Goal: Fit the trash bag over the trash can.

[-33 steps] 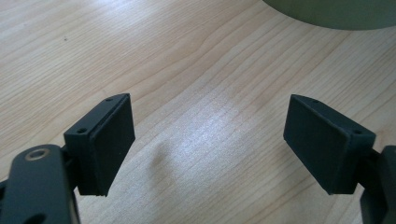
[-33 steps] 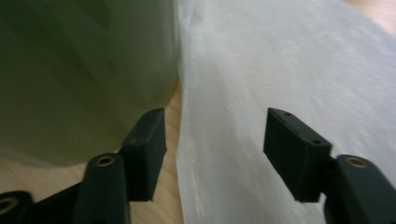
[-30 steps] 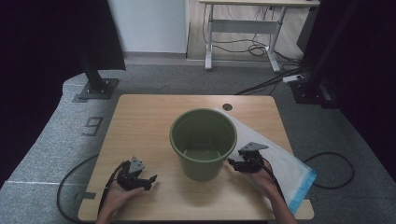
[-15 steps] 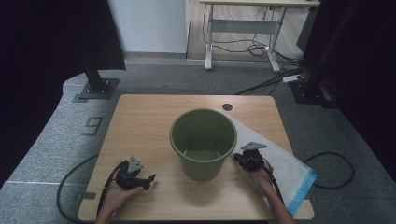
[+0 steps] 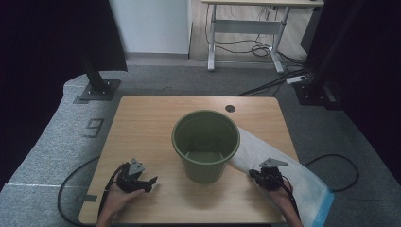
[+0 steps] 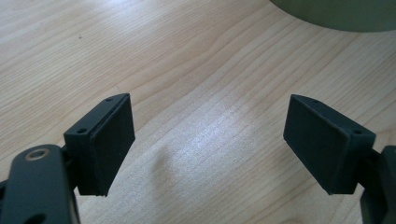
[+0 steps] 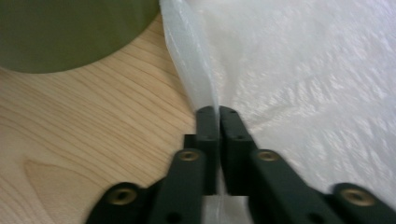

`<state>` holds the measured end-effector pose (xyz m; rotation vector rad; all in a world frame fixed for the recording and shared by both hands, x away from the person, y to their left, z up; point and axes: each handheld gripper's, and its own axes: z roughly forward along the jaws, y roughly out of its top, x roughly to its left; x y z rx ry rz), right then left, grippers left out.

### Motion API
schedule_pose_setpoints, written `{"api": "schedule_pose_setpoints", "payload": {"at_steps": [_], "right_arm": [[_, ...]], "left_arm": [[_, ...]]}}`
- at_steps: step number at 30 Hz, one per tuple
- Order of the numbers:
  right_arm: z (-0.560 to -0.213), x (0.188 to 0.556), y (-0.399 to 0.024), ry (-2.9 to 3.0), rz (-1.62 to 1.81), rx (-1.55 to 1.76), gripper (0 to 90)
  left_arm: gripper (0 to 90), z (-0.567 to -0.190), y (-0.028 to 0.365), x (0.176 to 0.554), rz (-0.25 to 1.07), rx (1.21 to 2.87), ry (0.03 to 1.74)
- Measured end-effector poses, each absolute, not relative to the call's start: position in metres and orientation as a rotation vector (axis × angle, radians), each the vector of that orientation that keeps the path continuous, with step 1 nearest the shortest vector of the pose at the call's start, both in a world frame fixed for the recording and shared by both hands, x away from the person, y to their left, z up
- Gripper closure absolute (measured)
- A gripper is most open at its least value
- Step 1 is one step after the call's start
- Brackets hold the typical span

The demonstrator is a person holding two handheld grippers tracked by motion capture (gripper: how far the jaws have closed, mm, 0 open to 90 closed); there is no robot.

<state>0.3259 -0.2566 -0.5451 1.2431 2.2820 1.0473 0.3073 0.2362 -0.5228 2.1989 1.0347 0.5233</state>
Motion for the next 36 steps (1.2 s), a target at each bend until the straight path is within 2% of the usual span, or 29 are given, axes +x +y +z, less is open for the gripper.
{"api": "schedule_pose_setpoints", "payload": {"at_steps": [3, 6, 9, 15, 20, 22, 24, 29, 30, 36], "right_arm": [[-0.542, 0.329, -0.248, 2.252, 1.076, 1.196, 53.6], [-0.54, 0.338, -0.236, 2.241, 1.087, 1.167, 43.1], [-0.539, 0.35, -0.221, 2.265, 1.068, 1.137, 38.0], [-0.549, 0.367, -0.205, 2.304, 1.034, 1.135, 38.3], [-0.549, 0.375, -0.198, 2.28, 1.017, 1.155, 42.5], [-0.549, 0.377, -0.197, 2.273, 1.017, 1.163, 47.4], [-0.549, 0.378, -0.197, 2.269, 1.025, 1.168, 55.0], [-0.549, 0.38, -0.201, 2.258, 1.031, 1.189, 85.4], [-0.549, 0.38, -0.202, 2.251, 1.033, 1.192, 87.8], [-0.534, 0.377, -0.217, 2.152, 1.126, 1.22, 88.7]], "left_arm": [[16.2, -0.523, 0.238, 0.308, 0.521, 2.193, 1.039], [16.2, -0.523, 0.238, 0.308, 0.521, 2.194, 1.043], [16.2, -0.523, 0.237, 0.308, 0.521, 2.196, 1.037], [16.2, -0.525, 0.237, 0.308, 0.519, 2.204, 1.039], [16.2, -0.525, 0.237, 0.308, 0.519, 2.206, 1.041], [16.2, -0.525, 0.237, 0.308, 0.521, 2.206, 1.041], [16.2, -0.525, 0.237, 0.308, 0.52, 2.205, 1.044], [16.2, -0.526, 0.237, 0.308, 0.52, 2.209, 1.042], [16.2, -0.526, 0.237, 0.308, 0.52, 2.207, 1.042], [16.2, -0.525, 0.239, 0.307, 0.526, 2.2, 1.047]]}}
